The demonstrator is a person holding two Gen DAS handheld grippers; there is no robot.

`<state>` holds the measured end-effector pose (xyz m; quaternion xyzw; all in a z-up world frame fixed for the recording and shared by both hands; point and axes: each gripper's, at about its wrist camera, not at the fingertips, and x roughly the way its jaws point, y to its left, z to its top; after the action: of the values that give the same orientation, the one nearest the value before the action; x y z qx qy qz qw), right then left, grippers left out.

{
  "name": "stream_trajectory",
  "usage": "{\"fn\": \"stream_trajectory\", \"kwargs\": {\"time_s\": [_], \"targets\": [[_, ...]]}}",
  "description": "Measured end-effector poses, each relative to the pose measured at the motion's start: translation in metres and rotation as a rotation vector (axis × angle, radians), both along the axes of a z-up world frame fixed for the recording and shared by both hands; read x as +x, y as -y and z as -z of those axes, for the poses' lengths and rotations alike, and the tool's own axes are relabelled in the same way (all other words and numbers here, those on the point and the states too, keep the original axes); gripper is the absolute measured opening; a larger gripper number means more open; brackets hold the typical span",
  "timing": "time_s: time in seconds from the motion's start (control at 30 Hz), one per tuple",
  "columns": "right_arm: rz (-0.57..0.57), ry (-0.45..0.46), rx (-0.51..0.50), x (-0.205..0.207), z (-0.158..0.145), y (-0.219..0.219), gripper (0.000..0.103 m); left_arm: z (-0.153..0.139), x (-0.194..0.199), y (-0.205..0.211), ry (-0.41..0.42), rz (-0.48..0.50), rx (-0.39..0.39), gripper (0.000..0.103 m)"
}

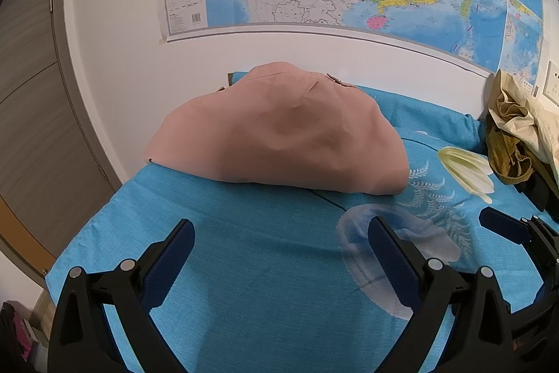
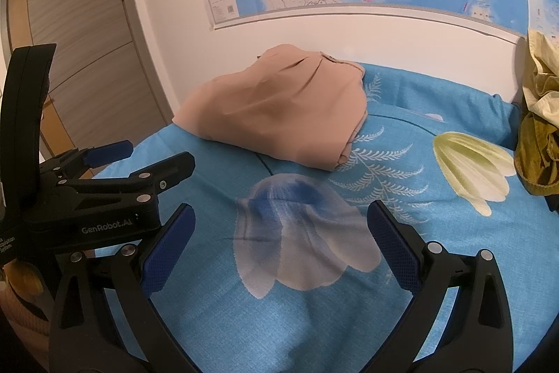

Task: Fold large clothes

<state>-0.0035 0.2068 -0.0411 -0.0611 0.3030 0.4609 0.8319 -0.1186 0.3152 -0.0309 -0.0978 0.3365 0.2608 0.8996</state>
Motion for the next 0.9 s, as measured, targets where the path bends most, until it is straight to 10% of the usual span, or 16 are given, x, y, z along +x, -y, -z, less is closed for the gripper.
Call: {"fn": "stream_trajectory", "kwargs": {"time_s": [0.9], "targets": [[0.012,0.019,0.007,-0.0076,-0.0055,0.0079,0.097,-0.0056,-0.0061,0.0098,0.017,-0.003,0.000,0.096]]}}
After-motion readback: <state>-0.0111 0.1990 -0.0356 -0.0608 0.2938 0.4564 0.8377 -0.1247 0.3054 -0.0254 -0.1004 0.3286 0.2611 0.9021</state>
